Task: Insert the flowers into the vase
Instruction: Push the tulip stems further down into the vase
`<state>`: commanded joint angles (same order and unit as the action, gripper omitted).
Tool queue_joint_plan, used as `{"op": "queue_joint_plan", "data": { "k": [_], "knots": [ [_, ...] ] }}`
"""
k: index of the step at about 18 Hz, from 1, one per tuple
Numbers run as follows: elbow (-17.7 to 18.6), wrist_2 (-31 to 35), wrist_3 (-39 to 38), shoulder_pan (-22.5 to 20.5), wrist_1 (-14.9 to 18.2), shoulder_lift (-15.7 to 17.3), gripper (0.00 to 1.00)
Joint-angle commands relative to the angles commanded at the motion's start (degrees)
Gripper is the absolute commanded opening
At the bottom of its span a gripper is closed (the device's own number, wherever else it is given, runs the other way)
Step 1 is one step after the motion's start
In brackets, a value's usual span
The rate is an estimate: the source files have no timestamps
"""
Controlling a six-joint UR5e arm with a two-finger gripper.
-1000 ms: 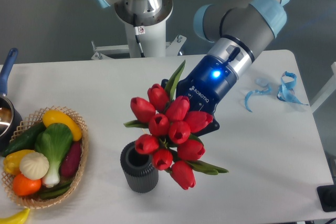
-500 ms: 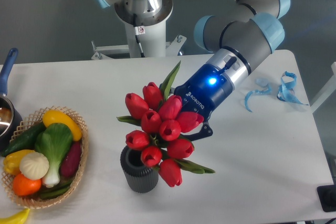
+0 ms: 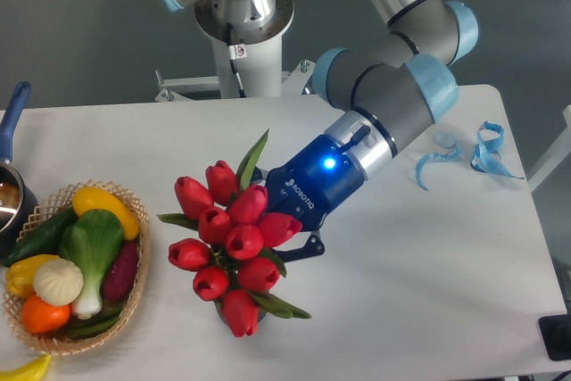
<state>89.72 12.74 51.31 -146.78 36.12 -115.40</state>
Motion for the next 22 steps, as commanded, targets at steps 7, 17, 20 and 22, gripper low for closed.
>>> {"op": "queue_joint_plan", "data": {
  "k": [7, 17, 20, 22],
  "knots": [
    [10.0, 0.0, 14.0, -2.2, 0.0, 1.9, 0.02],
    [12.3, 0.6, 16.7, -3.4, 0.0, 0.3, 1.0],
    [13.3, 0.9, 16.8, -3.5, 0.0, 0.3, 1.0],
    [14.3, 1.1, 17.2, -4.0, 0.0, 0.4, 1.0]
  ]
}}
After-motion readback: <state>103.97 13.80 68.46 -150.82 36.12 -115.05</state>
